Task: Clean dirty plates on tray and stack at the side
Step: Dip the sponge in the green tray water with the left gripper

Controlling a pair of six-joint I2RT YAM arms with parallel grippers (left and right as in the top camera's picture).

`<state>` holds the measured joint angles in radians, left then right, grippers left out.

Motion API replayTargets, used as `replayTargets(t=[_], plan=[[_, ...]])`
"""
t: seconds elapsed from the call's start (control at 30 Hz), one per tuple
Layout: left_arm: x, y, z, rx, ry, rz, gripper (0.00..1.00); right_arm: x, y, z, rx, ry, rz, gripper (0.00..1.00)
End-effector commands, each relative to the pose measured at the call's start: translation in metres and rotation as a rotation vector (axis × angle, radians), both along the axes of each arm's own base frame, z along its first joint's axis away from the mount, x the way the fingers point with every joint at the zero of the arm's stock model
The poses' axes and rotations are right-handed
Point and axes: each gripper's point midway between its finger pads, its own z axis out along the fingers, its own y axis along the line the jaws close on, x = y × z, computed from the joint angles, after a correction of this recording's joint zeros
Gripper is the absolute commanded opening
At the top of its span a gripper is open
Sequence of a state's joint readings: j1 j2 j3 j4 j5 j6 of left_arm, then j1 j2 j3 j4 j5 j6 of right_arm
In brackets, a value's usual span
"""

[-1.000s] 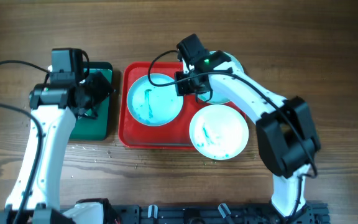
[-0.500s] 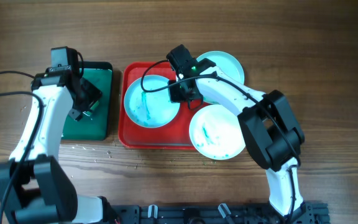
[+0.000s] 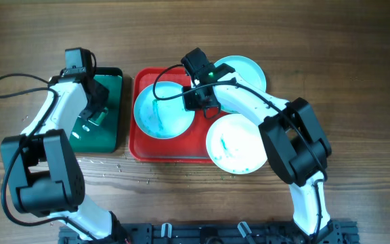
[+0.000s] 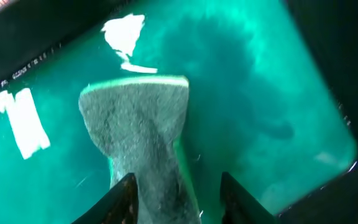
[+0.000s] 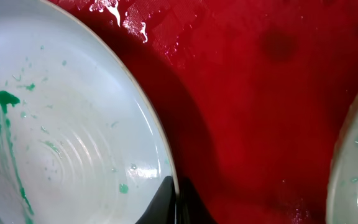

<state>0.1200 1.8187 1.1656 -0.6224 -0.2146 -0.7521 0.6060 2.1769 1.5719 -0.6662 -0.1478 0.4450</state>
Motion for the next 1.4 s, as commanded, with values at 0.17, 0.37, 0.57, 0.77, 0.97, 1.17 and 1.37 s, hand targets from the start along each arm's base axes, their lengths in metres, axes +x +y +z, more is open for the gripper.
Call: replayTargets(t=[0.17, 0.37, 0.57, 0.77, 0.97, 1.17, 1.37], plan=[[-0.015, 0.015, -0.012, 0.061, 0.034, 0.103, 0.33, 0.000, 0.002, -0.010, -0.006, 0.008, 0.012, 0.04], [-0.014, 0.014, -0.025, 0.054, 0.043, 0.113, 0.26, 0.000, 0.002, -0.010, -0.006, 0.005, 0.018, 0.04], [-0.028, 0.009, -0.057, 0.029, 0.146, 0.106, 0.04, 0.000, 0.002, -0.010, -0.008, 0.003, 0.026, 0.04], [-0.011, -0.004, -0.004, -0.003, 0.113, -0.136, 0.04, -0.003, 0.007, -0.007, 0.019, 0.018, 0.043, 0.04], [0.009, -0.049, 0.090, -0.117, -0.129, -0.425, 0.04, -0.009, 0.008, 0.004, 0.085, 0.060, 0.096, 0.04], [0.002, -0.134, 0.062, -0.198, -0.034, -0.665, 0.04, -0.007, -0.011, 0.004, 0.136, 0.133, 0.067, 0.04], [-0.004, -0.185, 0.013, -0.192, 0.084, -0.842, 0.04, -0.008, -0.006, 0.006, 0.166, 0.120, 0.123, 0.04]])
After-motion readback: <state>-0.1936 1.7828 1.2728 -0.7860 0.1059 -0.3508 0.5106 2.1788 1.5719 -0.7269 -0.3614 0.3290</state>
